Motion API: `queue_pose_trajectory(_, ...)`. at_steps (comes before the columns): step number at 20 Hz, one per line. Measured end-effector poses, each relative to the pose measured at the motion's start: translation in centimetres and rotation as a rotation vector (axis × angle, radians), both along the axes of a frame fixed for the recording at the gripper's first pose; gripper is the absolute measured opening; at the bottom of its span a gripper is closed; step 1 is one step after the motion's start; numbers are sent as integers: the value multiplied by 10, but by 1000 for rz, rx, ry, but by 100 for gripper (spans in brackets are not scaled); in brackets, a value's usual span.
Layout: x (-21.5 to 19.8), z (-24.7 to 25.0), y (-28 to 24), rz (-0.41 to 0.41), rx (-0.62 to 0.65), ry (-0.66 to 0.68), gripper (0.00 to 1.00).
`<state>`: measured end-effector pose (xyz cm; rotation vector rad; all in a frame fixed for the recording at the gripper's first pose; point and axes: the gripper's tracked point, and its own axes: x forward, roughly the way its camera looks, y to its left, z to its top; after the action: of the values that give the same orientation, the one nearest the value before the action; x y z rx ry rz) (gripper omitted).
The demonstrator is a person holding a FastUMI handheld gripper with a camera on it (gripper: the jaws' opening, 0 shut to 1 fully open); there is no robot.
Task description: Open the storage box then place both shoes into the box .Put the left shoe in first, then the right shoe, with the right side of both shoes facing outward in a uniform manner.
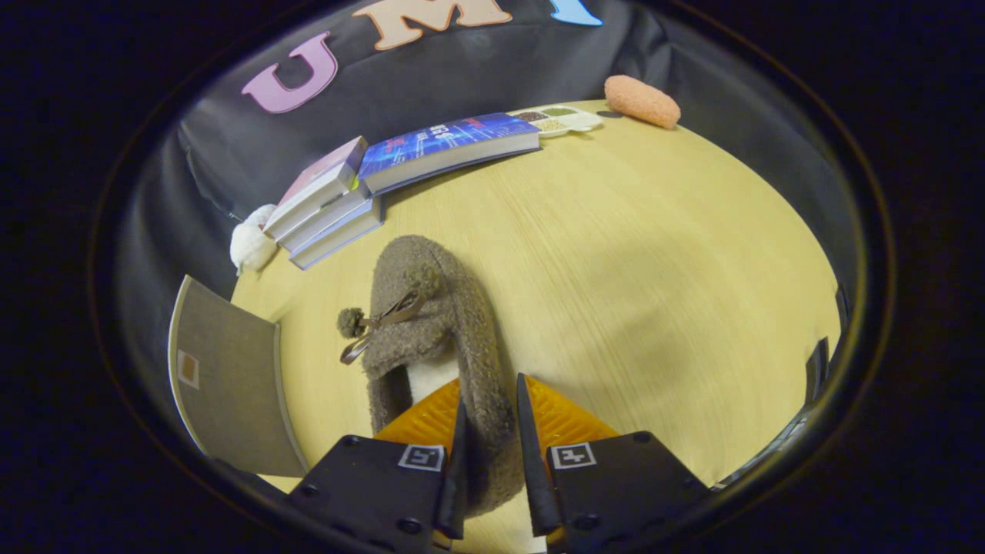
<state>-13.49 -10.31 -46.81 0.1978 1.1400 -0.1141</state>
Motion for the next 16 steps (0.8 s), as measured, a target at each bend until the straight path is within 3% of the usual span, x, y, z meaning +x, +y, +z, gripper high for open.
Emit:
queue_pose_trajectory(9,0,-1,1,-3,-4,-3,10)
queue_pose_trajectory(16,-3,2,4,-69,14,23,4)
